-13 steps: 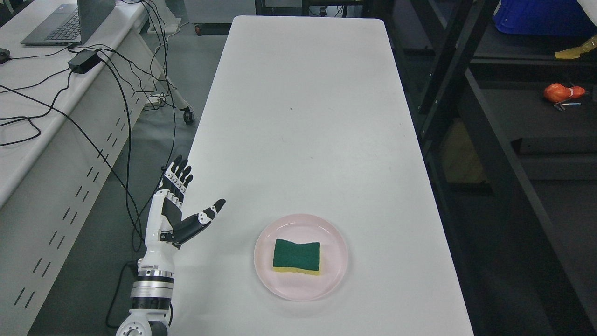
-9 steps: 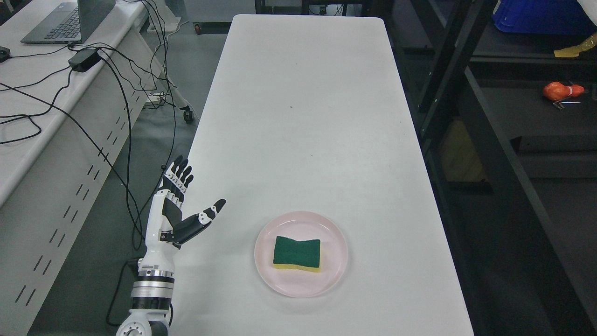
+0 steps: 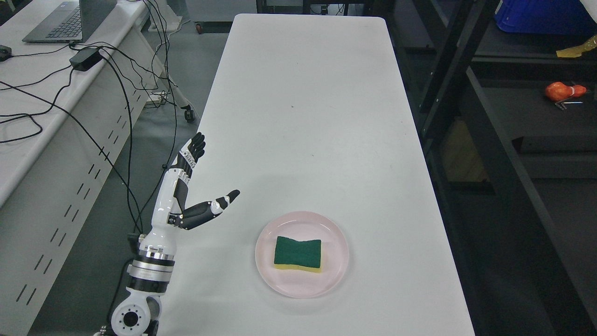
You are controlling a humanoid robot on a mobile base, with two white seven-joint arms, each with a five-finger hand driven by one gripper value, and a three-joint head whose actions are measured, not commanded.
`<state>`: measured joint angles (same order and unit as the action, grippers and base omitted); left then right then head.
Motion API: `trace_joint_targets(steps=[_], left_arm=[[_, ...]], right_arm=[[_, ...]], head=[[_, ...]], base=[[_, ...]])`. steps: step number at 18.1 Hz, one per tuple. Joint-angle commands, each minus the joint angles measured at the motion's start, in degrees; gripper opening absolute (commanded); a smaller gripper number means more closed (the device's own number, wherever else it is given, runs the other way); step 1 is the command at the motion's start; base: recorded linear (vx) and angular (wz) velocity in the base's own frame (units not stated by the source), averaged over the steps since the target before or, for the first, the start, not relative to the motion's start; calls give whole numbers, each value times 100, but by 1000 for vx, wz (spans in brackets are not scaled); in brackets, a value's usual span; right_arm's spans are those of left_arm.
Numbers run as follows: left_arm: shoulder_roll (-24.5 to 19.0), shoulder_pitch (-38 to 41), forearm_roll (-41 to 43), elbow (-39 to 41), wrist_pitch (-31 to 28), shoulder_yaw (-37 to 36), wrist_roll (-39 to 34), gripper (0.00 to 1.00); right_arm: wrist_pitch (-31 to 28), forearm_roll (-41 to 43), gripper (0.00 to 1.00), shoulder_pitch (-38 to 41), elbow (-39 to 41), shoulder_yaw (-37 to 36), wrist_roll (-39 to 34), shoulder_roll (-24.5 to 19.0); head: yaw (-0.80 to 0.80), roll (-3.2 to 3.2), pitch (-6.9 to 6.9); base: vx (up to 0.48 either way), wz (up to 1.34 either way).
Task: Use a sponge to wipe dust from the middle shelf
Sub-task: 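Raise the left hand and move it toward the sponge on the pink plate, then lower the left hand over the green-and-yellow sponge and close fingers on it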
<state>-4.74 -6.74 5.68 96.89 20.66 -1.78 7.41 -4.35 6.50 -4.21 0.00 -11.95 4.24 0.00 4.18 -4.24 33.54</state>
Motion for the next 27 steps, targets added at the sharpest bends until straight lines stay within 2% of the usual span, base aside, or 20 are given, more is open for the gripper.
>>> trace_joint_targets(steps=[1,4,7,8,14,16,18,21,27], left_arm=[[-853,-1116,2353,-451,569,-594,1179,89],[-862,-1338,3498,-478,1333,-911,1912,88],[-879,-1496,4028,-390,1765,-1254,2264,86],[-949,-1523,4081,-312,1766,-1298,2370,85],[-2153,-2216,4152,94,1836,-1685,2599,85],[-2224,-2384,4134,76,2081,-1816,2678,86],[-2233,-2489,4117,76,2406,-2246,2722,87],[-2224,-2533,4125,67,2434,-2835,2722,87],[-2382,-2534,4152,67,2434,-3170,2810,87]], right_arm=[[-5,0,100,0,100,0,-2,100],[-5,0,100,0,100,0,-2,100],[-5,0,100,0,100,0,-2,100],[-5,0,100,0,100,0,-2,100],[-5,0,100,0,100,0,-2,100],[-5,0,100,0,100,0,-2,100],[-5,0,100,0,100,0,-2,100],[-5,0,100,0,100,0,-2,100],[-5,0,100,0,100,0,-2,100]], head=[[0,0,0],[0,0,0],[0,0,0],[0,0,0],[0,0,0],[0,0,0],[0,0,0],[0,0,0],[0,0,0]], base=[[0,0],[0,0],[0,0],[0,0],[0,0],[0,0],[0,0],[0,0],[0,0]])
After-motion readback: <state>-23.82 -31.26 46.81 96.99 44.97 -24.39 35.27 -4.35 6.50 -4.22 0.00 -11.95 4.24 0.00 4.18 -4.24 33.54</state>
